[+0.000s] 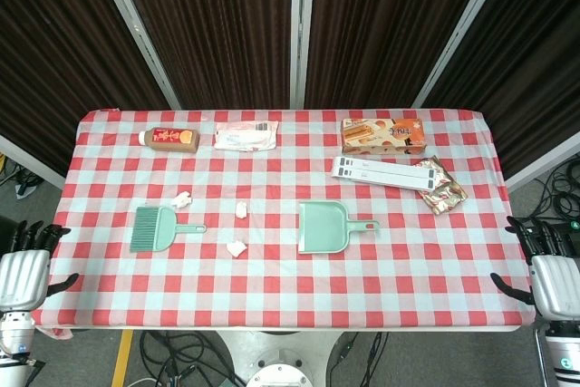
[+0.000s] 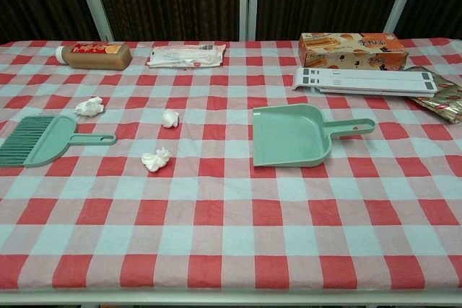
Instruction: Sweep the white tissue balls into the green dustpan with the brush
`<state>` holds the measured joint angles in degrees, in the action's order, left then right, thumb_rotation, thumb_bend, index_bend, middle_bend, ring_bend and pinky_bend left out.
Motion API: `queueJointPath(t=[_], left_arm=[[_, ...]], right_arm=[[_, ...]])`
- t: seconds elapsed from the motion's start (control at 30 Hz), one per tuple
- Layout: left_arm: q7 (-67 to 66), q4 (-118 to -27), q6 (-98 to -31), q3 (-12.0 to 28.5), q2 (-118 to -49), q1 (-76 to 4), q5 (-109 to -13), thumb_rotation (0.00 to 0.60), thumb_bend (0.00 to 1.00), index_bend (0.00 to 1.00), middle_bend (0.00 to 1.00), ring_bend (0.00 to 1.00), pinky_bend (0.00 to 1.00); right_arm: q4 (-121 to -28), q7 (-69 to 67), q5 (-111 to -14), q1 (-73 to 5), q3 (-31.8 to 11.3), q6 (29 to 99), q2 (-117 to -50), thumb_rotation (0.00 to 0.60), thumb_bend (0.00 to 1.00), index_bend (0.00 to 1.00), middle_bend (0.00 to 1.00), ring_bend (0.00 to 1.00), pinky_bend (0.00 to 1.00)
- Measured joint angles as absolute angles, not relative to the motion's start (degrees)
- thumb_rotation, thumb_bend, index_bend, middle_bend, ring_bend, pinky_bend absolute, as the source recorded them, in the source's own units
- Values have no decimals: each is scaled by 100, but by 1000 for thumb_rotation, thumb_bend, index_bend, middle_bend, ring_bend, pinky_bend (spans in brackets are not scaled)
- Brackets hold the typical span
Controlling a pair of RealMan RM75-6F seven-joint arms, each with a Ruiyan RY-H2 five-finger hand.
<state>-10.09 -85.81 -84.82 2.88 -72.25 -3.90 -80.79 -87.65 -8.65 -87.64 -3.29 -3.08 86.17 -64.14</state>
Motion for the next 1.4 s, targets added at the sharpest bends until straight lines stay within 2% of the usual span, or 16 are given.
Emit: queueJointPath(t=[0.47,0.63,0.73,0.87,0.93,1.03,1.23,1.4], left_arm=[[-896,-8438,-8440,303,-7318,-422,-8118,600,87,258,218,108,67],[-679,-8377,-8143,452,-7348,-740,-8179,600,93,334,228,122,93],[-575,-8273,-7772,582,-7399,-1072,-8188,600,122,395,314,225,178],[-538,-8087,-7153,735,-7560,-1580,-8157,600,126,407,374,355,331],[-557,-7982,-6800,801,-7696,-1865,-8119,600,126,407,395,386,451],[-662,-7812,-6363,878,-7976,-2242,-8020,600,126,407,395,413,574],[-1252,-7601,-5966,925,-8357,-2615,-7777,600,125,410,409,528,711],[-1910,-7514,-5712,899,-8601,-2862,-7555,600,123,429,471,647,835]], right_arm=[[-8938,-749,-8839,-421,-278,8475,-6338,600,73,94,229,12,14],[-8984,-642,-8795,-502,-343,8397,-6303,600,73,93,229,12,14],[-9025,-542,-8764,-531,-404,8411,-6247,600,73,94,229,12,14],[-9112,-400,-8680,-550,-473,8422,-6127,600,73,93,225,12,14],[-9180,-314,-8642,-563,-503,8415,-6050,600,73,94,224,12,14],[-9250,-220,-8605,-587,-535,8396,-5958,600,72,94,224,12,14],[-9281,-210,-8537,-613,-546,8328,-5929,600,72,93,224,12,14],[-9227,-277,-8496,-617,-537,8295,-5967,600,73,93,224,12,14]])
